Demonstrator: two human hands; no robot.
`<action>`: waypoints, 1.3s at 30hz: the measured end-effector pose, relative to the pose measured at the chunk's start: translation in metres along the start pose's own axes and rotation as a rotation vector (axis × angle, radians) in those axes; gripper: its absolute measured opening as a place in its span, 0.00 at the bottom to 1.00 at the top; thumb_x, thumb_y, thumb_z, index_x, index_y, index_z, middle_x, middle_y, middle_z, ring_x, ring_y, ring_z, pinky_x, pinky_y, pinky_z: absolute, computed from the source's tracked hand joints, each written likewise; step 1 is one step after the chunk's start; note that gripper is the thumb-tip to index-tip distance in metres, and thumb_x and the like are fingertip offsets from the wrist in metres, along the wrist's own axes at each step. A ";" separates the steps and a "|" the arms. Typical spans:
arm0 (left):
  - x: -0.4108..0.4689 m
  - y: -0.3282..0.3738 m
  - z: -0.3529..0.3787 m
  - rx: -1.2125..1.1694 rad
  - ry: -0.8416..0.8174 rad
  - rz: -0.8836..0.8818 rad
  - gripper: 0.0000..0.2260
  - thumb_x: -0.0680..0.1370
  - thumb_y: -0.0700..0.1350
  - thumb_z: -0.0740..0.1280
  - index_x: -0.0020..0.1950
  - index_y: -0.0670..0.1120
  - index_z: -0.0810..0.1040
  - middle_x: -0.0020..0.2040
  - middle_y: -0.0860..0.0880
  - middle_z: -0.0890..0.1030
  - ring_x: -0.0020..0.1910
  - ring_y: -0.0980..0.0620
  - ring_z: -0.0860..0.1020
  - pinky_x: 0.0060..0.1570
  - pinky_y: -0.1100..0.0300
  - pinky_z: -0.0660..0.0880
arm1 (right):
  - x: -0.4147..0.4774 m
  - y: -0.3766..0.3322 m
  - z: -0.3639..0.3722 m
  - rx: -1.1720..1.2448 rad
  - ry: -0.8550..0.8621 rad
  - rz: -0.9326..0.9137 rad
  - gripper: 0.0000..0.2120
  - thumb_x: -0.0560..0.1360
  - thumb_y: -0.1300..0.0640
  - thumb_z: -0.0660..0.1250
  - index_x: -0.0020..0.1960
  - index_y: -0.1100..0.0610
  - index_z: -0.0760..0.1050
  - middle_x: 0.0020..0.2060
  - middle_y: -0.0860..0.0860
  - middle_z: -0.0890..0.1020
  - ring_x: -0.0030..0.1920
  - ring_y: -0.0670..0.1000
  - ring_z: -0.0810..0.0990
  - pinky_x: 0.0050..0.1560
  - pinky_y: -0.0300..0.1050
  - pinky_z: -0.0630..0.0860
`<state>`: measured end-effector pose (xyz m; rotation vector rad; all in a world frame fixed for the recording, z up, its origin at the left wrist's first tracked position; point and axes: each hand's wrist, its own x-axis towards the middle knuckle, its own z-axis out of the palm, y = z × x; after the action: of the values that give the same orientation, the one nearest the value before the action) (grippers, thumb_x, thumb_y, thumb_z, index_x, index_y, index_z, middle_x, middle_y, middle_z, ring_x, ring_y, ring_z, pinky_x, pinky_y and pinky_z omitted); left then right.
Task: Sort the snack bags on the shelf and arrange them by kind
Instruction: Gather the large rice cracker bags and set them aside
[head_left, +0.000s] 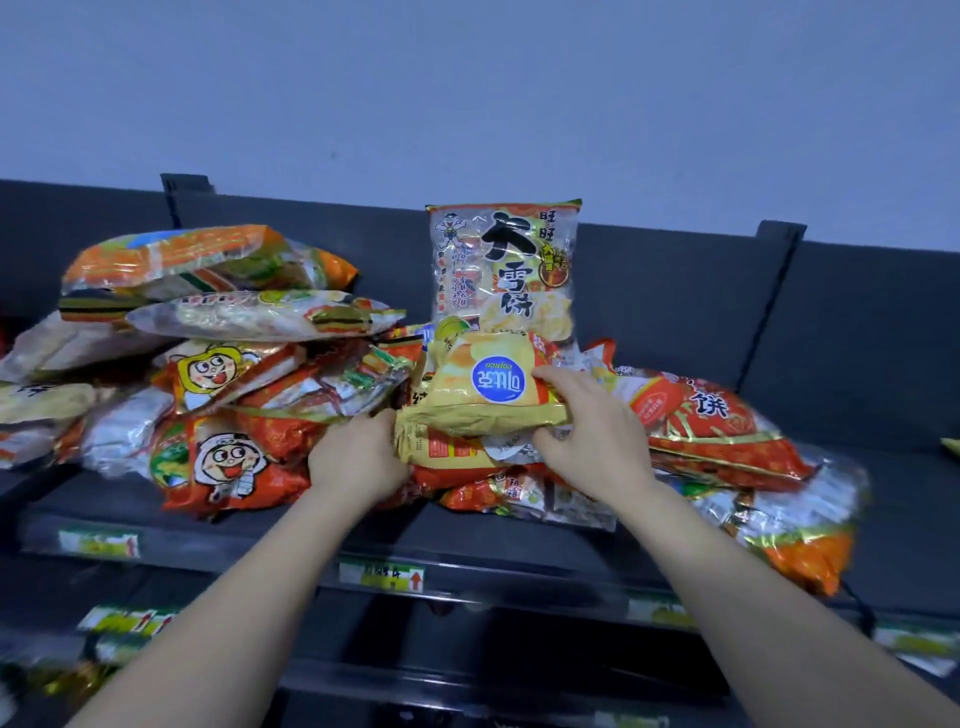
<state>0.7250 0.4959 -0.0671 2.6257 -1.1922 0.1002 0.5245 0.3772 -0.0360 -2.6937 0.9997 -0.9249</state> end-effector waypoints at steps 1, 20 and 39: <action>-0.002 0.001 -0.009 0.002 -0.011 -0.009 0.21 0.70 0.55 0.72 0.60 0.51 0.74 0.55 0.48 0.80 0.55 0.43 0.78 0.43 0.55 0.74 | 0.000 -0.005 0.000 0.000 -0.029 0.006 0.30 0.72 0.46 0.68 0.72 0.43 0.65 0.68 0.43 0.72 0.63 0.51 0.75 0.53 0.48 0.75; -0.044 -0.036 -0.092 -0.473 -0.157 -0.167 0.36 0.68 0.52 0.78 0.73 0.49 0.69 0.71 0.47 0.71 0.61 0.43 0.75 0.60 0.48 0.73 | -0.011 -0.017 -0.025 0.650 0.353 0.229 0.21 0.73 0.54 0.74 0.65 0.50 0.77 0.56 0.42 0.82 0.49 0.30 0.73 0.44 0.17 0.64; -0.140 0.091 -0.112 -1.271 -0.051 -0.126 0.15 0.76 0.46 0.71 0.61 0.44 0.77 0.48 0.44 0.84 0.41 0.46 0.82 0.46 0.51 0.80 | -0.105 0.075 -0.147 0.733 0.455 0.227 0.23 0.71 0.56 0.75 0.65 0.47 0.77 0.53 0.42 0.83 0.55 0.41 0.80 0.57 0.37 0.75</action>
<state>0.5689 0.5700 0.0365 1.5424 -0.6850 -0.5595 0.3349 0.3983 0.0063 -1.7719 0.7875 -1.5216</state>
